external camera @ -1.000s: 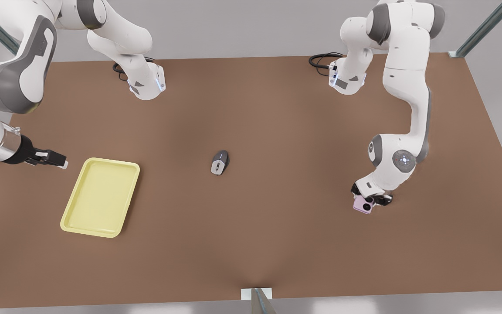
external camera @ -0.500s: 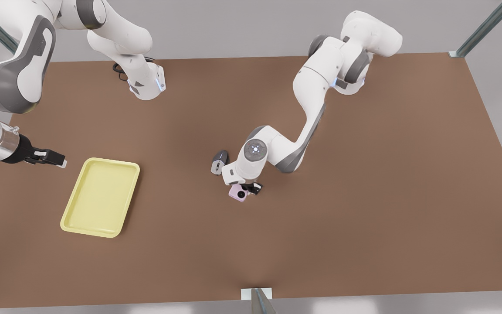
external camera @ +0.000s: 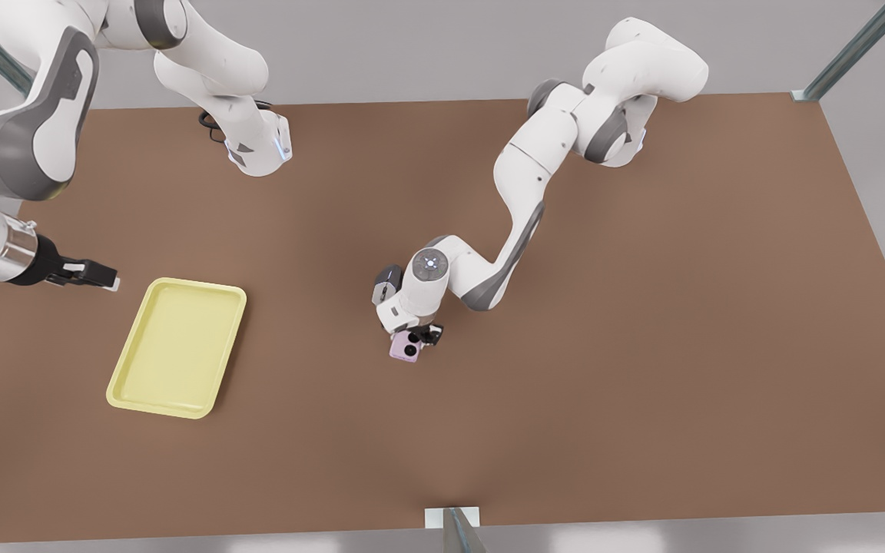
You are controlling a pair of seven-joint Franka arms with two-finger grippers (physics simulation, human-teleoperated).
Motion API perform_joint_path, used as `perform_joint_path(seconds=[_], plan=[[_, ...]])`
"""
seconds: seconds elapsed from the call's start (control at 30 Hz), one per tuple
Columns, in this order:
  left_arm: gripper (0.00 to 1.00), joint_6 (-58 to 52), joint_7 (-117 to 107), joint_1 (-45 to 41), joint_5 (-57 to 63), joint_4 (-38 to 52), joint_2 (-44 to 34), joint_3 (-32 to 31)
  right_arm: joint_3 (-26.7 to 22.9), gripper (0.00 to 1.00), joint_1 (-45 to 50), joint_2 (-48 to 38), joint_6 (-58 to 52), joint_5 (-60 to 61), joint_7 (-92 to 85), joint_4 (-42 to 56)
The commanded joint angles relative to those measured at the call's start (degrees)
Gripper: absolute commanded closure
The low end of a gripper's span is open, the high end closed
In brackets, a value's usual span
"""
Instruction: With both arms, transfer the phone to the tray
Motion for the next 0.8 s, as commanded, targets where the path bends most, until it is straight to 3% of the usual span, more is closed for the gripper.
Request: perform_joint_path(seconds=[0.0, 0.2, 0.33, 0.37, 0.47, 0.5, 0.53, 0.57, 0.77], plan=[[0.00, 3.33, -12.73, 0.00, 0.13, 0.08, -0.03, 0.00, 0.02, 0.00, 0.34, 0.10, 0.66, -0.29, -6.34, -0.31], [0.00, -0.09, -12.64, 0.61, -0.13, 0.08, -1.61, -0.09, 0.29, 0.00, 0.43, -1.57, 6.20, -2.05, -6.52, -6.64], [0.00, -37.27, 9.23, 15.90, -1.98, -1.51, -19.36, 0.62, 0.64, 0.00, 0.43, -1.49, 7.43, -3.36, -7.83, -7.34], [0.00, -43.25, 14.59, 22.05, -2.07, -1.51, -24.20, 0.62, 0.55, 0.00, 0.52, -0.87, 6.56, -5.21, -8.36, -6.64], [0.00, -54.50, 26.73, 29.69, -1.54, -2.73, -34.47, 4.48, 1.60, 0.00, 0.43, -3.23, 9.54, -5.48, -10.21, -9.79], [0.00, -53.46, 26.47, 32.95, -1.28, -12.29, -43.17, 2.56, 1.60, 0.00, 0.25, -3.95, 9.63, -5.56, -10.21, -10.68], [0.00, -52.49, 26.21, 39.01, 4.60, -18.20, -49.95, -4.82, 1.78, 0.00, 0.34, -3.68, 9.37, -5.56, -10.12, -10.77], [0.00, -52.49, 26.12, 41.83, 6.11, -21.01, -53.64, -7.29, 1.87, 0.00, 0.52, -3.33, 10.59, -5.56, -9.94, -11.29], [0.00, -52.66, 27.87, 41.57, 6.90, -23.30, -56.64, -5.71, 5.65, 0.00, 5.79, 0.45, 13.15, -4.68, -4.77, -12.88]])
